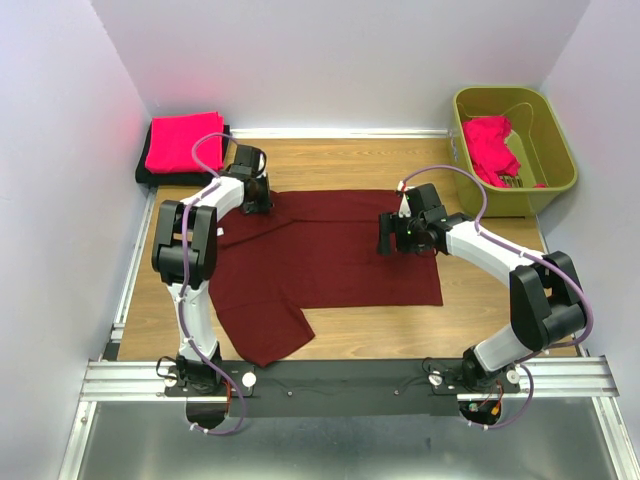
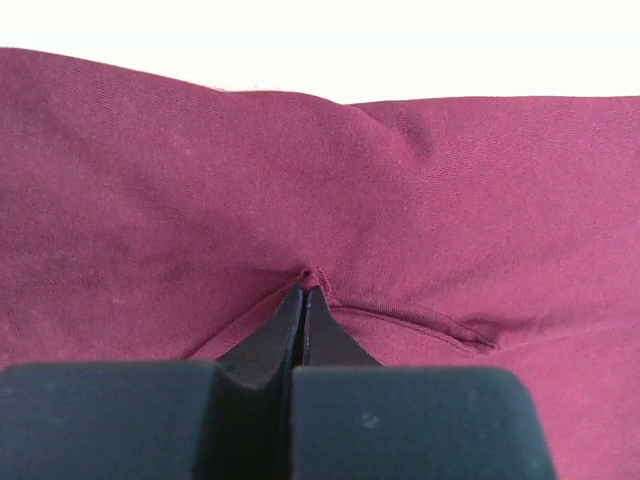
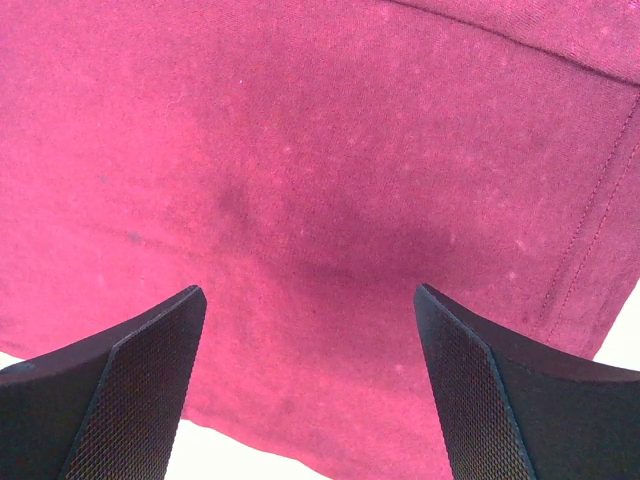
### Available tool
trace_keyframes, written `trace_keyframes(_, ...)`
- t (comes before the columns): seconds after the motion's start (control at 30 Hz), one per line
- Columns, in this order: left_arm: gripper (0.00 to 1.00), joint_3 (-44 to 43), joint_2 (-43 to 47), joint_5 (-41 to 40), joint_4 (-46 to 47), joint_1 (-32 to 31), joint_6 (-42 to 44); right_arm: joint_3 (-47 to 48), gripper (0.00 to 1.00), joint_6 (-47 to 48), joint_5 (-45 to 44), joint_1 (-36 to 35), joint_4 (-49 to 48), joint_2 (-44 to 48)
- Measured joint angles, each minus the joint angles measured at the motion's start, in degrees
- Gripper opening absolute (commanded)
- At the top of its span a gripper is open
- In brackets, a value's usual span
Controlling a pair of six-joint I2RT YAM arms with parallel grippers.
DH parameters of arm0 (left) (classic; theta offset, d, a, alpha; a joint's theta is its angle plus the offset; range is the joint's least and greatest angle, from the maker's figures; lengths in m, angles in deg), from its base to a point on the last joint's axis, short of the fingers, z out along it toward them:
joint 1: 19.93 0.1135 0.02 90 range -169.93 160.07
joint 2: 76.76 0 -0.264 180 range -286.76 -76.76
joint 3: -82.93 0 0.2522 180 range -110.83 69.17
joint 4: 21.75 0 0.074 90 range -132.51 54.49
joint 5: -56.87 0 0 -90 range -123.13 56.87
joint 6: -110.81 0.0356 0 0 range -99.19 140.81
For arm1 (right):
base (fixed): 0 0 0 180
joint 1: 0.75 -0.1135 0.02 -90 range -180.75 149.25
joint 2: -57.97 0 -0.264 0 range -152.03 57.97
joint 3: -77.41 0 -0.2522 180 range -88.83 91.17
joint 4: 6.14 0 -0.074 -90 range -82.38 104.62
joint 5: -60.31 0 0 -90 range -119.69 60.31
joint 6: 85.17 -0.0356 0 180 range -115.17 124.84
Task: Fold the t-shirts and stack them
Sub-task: Fold the tshirt
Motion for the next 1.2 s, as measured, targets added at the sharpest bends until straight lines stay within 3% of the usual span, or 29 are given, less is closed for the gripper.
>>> trace_keyframes(0.23, 0.00, 1.0, 1.9, -0.3, -1.8, -0.9, -2.1, 0.0, 0.91, 0.1, 0.0, 0.0, 0.0, 0.0)
trace_keyframes(0.63, 0.01, 14.8, 13.9, 2.4, -1.2, -5.7, -8.9, 0.0, 0.91, 0.5, 0.6, 0.0, 0.0, 0.0)
trace_keyframes(0.73, 0.09, 17.1, 16.0, 2.5, -0.7, -6.5, -10.4, 0.0, 0.91, 0.5, 0.9, 0.0, 0.0, 0.0)
trace_keyframes(0.87, 0.41, 20.7, 18.9, 3.1, 0.1, -8.2, -12.2, 0.0, 0.91, 0.6, 1.2, 0.0, 0.0, 0.0)
trace_keyframes(1.2, 0.44, 25.2, 26.5, 4.7, -0.3, -9.6, -13.8, 0.2, 0.90, 1.0, 2.1, 0.0, 0.0, -1.4)
